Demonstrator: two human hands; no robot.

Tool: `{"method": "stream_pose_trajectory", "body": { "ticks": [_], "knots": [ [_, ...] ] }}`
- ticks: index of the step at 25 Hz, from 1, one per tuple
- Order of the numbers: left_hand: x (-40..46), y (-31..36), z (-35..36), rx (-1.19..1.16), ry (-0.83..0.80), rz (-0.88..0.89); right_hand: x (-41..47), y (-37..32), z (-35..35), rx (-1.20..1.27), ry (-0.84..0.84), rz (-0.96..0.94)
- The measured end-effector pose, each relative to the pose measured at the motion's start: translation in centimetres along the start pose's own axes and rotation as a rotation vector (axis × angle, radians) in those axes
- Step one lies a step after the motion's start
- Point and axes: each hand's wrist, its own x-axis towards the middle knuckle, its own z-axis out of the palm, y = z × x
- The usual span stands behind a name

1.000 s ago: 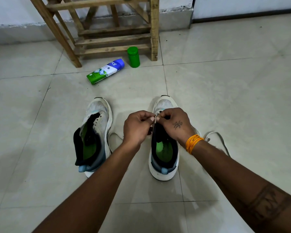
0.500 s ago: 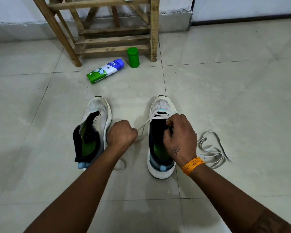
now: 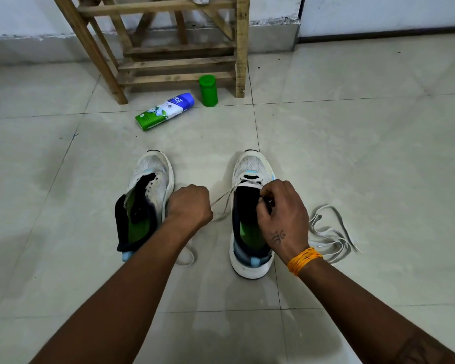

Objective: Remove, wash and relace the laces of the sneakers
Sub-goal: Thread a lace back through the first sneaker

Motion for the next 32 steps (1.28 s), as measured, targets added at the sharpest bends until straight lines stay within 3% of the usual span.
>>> {"method": "stream_pose_trajectory", "body": {
  "ticks": [6,8,10,12,18,20,23,25,29,32],
  "knots": [
    [-0.1,2.2,0.6,-0.269,0.378,0.264,0.0,0.1,0.3,0.010,-0.001,0.003],
    [-0.2,1.6,0.2,-0.221,0.318,0.150,0.0,0.1,0.2,0.015,0.004,0.006],
    [-0.2,0.1,0.2,-0.083,0.104,0.003,-0.1,0.2,0.1,0.027,0.011,0.006],
    [-0.4,-0.9,0.4,0.012,-0.011,-0.023,-0.1,0.2,0.1,0.033,0.008,0.007],
    [0.0,1.8,-0.4,-0.233,0.358,0.314,-0.2,0.1,0.1,0.031,0.003,0.004],
    [-0.2,1.6,-0.6,-0.157,0.311,0.221,-0.2,0.1,0.0,0.034,0.009,0.013],
    [-0.3,-0.5,-0.4,0.025,0.028,0.006,-0.1,0.1,-0.1,0.038,0.013,0.025],
    [-0.2,-1.5,-0.3,0.042,-0.049,0.004,-0.2,0.1,-0.1,0.040,0.010,0.018],
    [0.3,-0.1,-0.7,-0.236,0.241,0.255,-0.1,0.1,0.1,0.035,0.003,0.015],
    [0.1,1.0,-1.0,-0.231,0.358,0.327,-0.1,0.1,0.1,0.033,0.002,0.018]
  ]
}}
